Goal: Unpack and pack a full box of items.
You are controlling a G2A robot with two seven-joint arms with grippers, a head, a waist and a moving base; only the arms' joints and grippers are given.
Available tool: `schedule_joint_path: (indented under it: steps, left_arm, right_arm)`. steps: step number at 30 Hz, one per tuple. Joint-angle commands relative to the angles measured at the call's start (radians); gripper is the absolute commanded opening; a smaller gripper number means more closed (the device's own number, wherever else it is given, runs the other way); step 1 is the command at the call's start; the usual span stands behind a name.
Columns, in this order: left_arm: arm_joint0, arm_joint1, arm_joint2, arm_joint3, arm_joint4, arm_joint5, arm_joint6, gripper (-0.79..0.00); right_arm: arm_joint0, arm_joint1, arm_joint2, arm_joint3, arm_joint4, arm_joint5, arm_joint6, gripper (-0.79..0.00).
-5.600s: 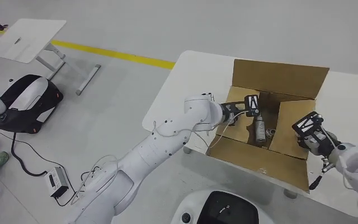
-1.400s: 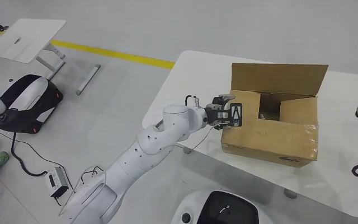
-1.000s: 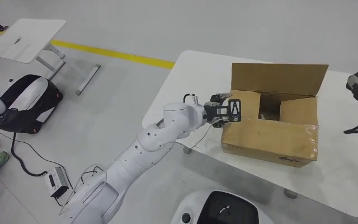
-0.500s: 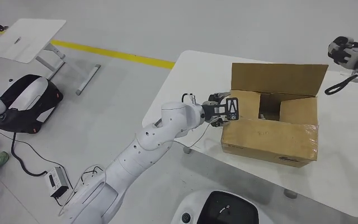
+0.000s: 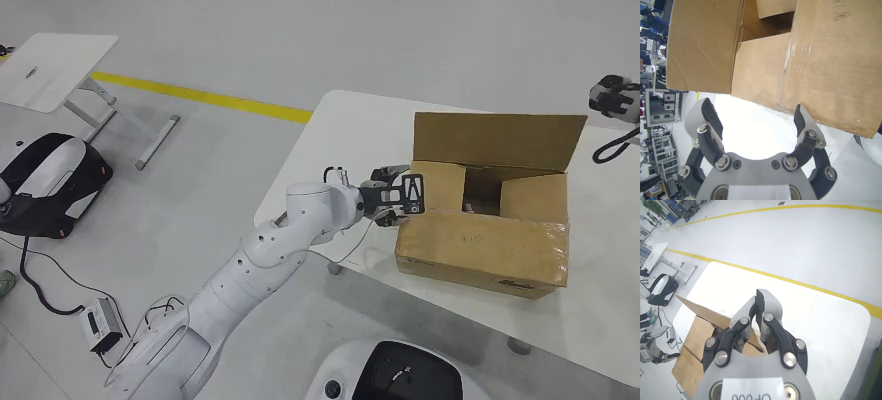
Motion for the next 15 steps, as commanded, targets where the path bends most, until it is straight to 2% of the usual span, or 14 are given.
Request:
schedule_joint_path:
  steps: [1, 9, 15]
  left_arm:
    - [0.001, 0.0, -0.001, 0.001, 0.0, -0.001, 0.0, 0.0]
    - [0.003, -0.001, -0.001, 0.007, -0.003, -0.01, 0.003, 0.0]
    - [-0.001, -0.003, -0.001, 0.015, -0.011, -0.011, -0.001, 0.0]
  right_arm:
    - [0.005, -0.003, -0.002, 0.022, 0.021, -0.016, 0.013, -0.785]
    - [0.011, -0.012, -0.016, 0.057, 0.091, -0.071, 0.094, -0.785]
    - [-0.005, -0.002, 0.003, 0.036, 0.113, -0.101, 0.15, -0.785]
